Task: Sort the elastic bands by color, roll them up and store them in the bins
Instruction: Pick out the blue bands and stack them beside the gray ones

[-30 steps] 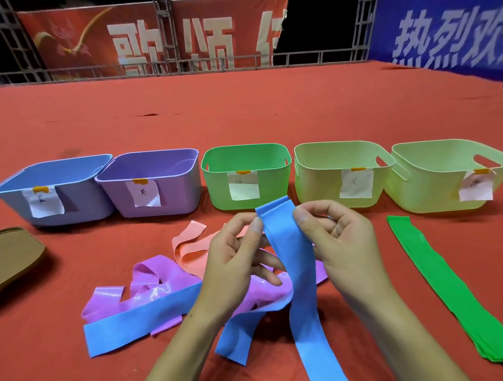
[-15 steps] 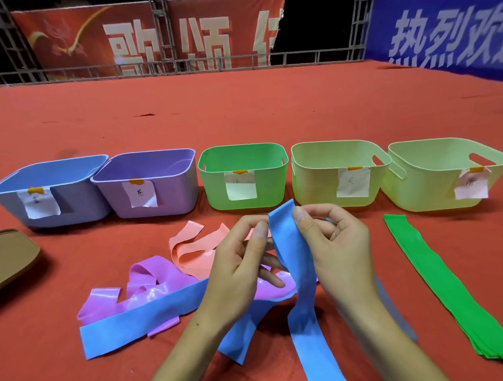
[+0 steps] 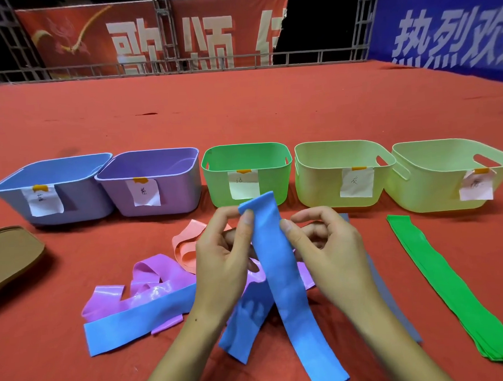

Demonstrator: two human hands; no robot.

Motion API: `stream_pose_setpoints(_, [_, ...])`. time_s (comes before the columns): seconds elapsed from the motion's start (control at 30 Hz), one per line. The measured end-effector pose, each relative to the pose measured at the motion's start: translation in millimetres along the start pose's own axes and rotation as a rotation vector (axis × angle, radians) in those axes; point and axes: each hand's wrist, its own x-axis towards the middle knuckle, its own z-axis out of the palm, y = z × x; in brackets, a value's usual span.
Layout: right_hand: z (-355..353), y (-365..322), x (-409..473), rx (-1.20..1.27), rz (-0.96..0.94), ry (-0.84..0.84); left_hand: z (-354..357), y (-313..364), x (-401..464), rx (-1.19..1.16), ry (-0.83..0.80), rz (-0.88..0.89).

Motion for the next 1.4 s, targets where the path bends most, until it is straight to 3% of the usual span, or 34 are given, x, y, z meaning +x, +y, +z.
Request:
stream_pose_setpoints(0.17, [8.5, 6.9, 0.2, -0.042, 0.004, -0.166, -10.2, 14.0, 18.9, -0.025, -0.006, 0.055])
stream_pose_setpoints(0.3, [16.5, -2.8, -6.3, 0.188, 0.098, -0.468, -13.1, 37.6, 42.6, -0.004, 0.0, 0.123])
stream_pose_setpoints(0.67, [23.5, -2.9, -28.9, 0.463, 0.298, -0.871, -35.7, 29.9, 71.9, -0.038, 0.221, 0.06])
stream_pose_setpoints(0.77, [21.4, 0.1, -30.1, 0.327, 0.309, -0.968, -44.6, 22.1, 74.6, 0.025, 0.161, 0.024])
stream_pose_setpoints(0.9, [10.5, 11.8, -22.6, -0.765, -0.06, -0.743, -59.7, 1.2, 74.3, 0.133, -0.023, -0.101])
stream_pose_setpoints(0.93, [6.3, 14.0, -18.4, -0.836, -0.074, -0.652, -63.5, -2.8, 73.0, 0.143, -0.04, -0.127])
stream_pose_setpoints(1.0, [-1.0, 20.0, -9.5, -0.615, 0.0, -0.536, -70.1, -5.5, 69.6, 0.137, -0.045, -0.163])
stream_pose_setpoints(1.13, [0.0, 27.2, -3.2, -0.301, 0.074, -0.49, -87.2, 4.6, 68.4, 0.103, -0.026, -0.168])
stream_pose_setpoints(1.4, [35.4, 50.5, 1.0, -0.317, -0.055, -0.487, -121.5, 19.8, 68.1, 0.04, 0.021, -0.159])
